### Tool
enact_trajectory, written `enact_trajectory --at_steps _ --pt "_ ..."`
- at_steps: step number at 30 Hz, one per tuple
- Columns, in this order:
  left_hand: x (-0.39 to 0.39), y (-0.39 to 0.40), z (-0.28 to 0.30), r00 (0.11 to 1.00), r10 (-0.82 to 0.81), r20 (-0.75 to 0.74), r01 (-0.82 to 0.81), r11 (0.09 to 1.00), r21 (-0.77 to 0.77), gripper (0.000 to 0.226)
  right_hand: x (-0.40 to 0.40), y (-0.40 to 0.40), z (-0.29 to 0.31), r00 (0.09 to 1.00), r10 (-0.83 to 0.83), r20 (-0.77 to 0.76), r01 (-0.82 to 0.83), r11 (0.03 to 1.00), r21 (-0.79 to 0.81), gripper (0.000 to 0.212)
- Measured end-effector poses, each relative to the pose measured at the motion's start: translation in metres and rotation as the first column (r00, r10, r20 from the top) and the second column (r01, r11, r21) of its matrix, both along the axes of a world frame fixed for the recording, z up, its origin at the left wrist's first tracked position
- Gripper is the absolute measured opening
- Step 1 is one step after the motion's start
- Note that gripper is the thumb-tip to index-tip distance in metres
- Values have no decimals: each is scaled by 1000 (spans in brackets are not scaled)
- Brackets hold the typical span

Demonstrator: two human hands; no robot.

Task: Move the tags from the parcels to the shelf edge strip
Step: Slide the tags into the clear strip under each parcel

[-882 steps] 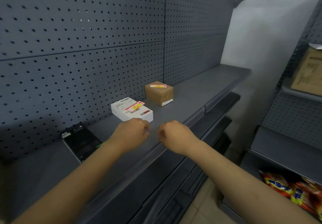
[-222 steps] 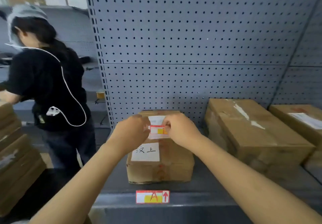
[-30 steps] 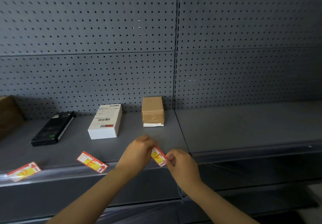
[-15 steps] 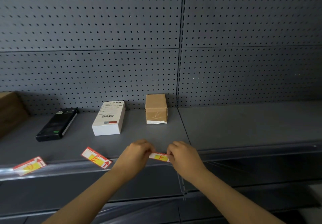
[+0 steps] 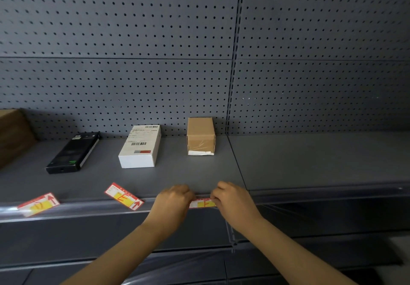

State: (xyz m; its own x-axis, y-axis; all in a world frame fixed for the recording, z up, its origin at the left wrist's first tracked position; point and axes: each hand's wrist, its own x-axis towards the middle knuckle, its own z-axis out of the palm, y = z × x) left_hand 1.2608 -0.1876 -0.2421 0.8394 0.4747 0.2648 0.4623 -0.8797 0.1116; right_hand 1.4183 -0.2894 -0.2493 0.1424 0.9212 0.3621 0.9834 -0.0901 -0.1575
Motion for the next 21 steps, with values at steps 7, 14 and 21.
enact_trajectory --at_steps 7,14,21 --pt "0 -2 -5 998 40 -52 -41 999 -13 31 0 -3 -8 999 -44 32 43 999 11 24" --pt "-1 -3 -9 999 49 -8 -48 999 18 34 -5 -15 -16 998 -63 -29 64 997 46 30" --pt "-12 -14 -11 990 -15 143 11 1000 25 31 -39 -16 -20 996 82 -20 -78 989 128 22"
